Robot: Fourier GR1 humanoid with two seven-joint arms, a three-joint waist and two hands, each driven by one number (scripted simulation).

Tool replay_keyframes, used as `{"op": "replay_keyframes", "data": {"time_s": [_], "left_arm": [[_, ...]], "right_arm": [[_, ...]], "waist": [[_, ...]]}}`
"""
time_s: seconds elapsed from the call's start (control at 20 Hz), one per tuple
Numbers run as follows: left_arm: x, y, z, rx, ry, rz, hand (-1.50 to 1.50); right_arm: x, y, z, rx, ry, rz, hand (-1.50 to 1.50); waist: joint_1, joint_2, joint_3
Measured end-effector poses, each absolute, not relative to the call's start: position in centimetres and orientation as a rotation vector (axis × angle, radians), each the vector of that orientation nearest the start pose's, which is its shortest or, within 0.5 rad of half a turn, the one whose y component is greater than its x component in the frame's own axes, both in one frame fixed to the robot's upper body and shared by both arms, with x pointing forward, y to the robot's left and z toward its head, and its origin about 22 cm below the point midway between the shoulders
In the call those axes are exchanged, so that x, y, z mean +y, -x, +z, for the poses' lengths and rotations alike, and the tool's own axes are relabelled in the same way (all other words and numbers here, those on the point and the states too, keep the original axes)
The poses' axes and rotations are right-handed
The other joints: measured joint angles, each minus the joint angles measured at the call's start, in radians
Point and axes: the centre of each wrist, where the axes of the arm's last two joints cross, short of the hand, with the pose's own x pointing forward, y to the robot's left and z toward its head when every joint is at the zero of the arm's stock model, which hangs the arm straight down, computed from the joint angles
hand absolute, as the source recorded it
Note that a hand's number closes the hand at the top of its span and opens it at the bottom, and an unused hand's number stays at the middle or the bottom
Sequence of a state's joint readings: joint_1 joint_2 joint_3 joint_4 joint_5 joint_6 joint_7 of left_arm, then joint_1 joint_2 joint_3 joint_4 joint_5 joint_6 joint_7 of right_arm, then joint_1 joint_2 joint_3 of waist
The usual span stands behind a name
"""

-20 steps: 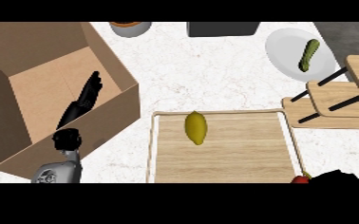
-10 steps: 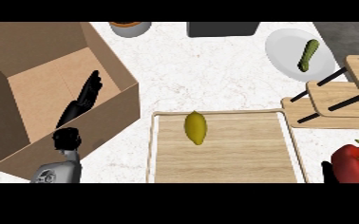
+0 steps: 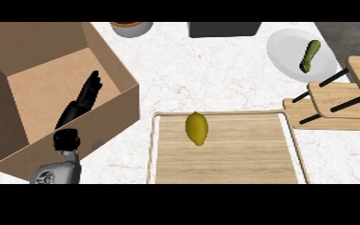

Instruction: Pick the bell pepper from the tray and place it in the tiered shelf

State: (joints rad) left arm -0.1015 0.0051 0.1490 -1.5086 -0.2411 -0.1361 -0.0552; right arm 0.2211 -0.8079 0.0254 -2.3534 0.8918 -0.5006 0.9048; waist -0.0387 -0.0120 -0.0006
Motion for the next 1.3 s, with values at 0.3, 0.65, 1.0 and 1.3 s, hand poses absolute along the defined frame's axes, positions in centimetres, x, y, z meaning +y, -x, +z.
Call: {"op": "replay_keyframes", "data": {"time_s": [0.3, 0.65, 1.0, 1.3], "left_arm": [[25.1, -26.6, 0.8, -1.615, -0.153, -0.213, 0.00], [24.4, -27.0, 0.5, -1.621, -0.147, -0.219, 0.00], [23.8, -27.8, 0.8, -1.629, -0.128, -0.232, 0.00], [23.4, -28.2, 1.2, -1.621, -0.120, -0.239, 0.00]], "right_arm": [[-29.7, -17.0, 21.7, -1.566, 1.543, 0.132, 1.50], [-33.3, -17.4, 26.5, -1.577, 1.442, 0.120, 1.50], [-37.2, -19.1, 26.7, -1.593, 1.502, 0.185, 1.50], [-39.6, -21.9, 25.2, -1.637, 1.458, 0.091, 1.50]], "waist": [[0.003, 0.000, 0.001], [0.016, 0.003, 0.002], [0.037, 0.008, 0.003], [0.051, 0.011, 0.003]]}}
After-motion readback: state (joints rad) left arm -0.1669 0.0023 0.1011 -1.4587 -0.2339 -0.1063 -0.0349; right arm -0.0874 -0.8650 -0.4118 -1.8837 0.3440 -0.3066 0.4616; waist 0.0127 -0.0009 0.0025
